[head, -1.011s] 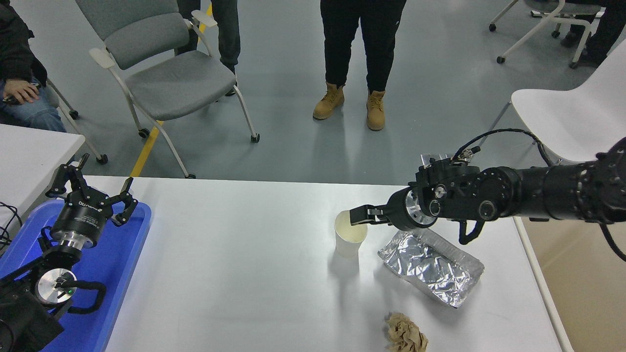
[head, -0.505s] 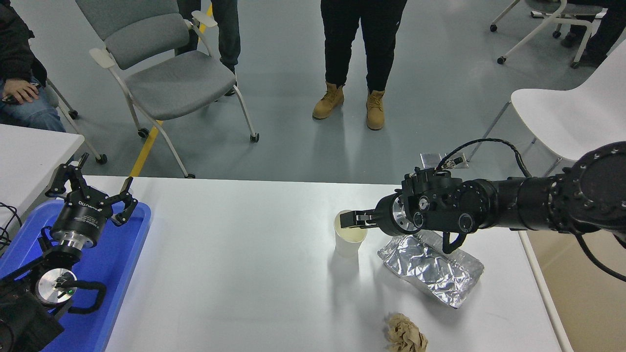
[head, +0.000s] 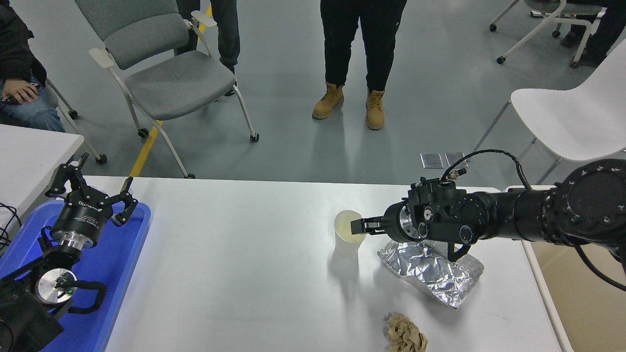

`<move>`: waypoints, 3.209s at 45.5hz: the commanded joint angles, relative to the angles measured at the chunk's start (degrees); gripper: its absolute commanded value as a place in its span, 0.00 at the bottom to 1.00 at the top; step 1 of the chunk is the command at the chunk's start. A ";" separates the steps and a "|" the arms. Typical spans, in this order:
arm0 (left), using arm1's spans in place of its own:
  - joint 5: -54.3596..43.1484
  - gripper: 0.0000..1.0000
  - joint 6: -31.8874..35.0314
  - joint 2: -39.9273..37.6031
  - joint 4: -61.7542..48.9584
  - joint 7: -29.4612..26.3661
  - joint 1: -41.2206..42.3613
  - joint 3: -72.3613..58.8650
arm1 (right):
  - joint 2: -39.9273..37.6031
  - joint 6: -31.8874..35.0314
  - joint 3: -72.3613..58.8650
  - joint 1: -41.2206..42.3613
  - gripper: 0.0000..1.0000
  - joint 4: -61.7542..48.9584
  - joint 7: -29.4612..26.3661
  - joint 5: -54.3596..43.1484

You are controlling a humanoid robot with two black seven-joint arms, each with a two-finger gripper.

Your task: Clean the table surface

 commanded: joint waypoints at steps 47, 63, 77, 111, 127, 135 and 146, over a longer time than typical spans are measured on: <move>0.00 1.00 0.00 0.02 0.00 -0.04 0.00 -0.02 | 2.22 -0.18 -0.21 -1.77 0.00 -1.53 0.43 -1.06; 0.00 1.00 0.00 0.02 0.00 0.04 0.00 -0.02 | 1.52 -0.09 0.23 -0.55 0.00 -1.53 0.87 -0.89; 0.00 1.00 0.00 -0.07 0.00 0.04 0.00 -0.02 | -8.58 0.61 1.28 4.29 0.00 -1.53 3.33 -0.62; 0.00 1.00 0.00 0.02 0.00 0.04 0.00 0.07 | -34.86 15.54 18.24 5.70 0.00 -12.95 7.20 -0.71; 0.00 1.00 0.00 0.02 0.00 0.04 0.00 -0.01 | -38.03 20.21 21.41 2.72 0.00 -24.81 7.20 -0.80; 0.00 1.00 0.00 -0.07 0.00 0.05 0.00 -0.02 | -37.42 20.03 21.94 -5.98 0.00 -35.17 7.20 -0.62; 0.00 1.00 0.00 0.02 0.00 0.04 0.00 0.07 | -36.36 19.24 22.73 -15.13 0.00 -43.36 7.20 0.17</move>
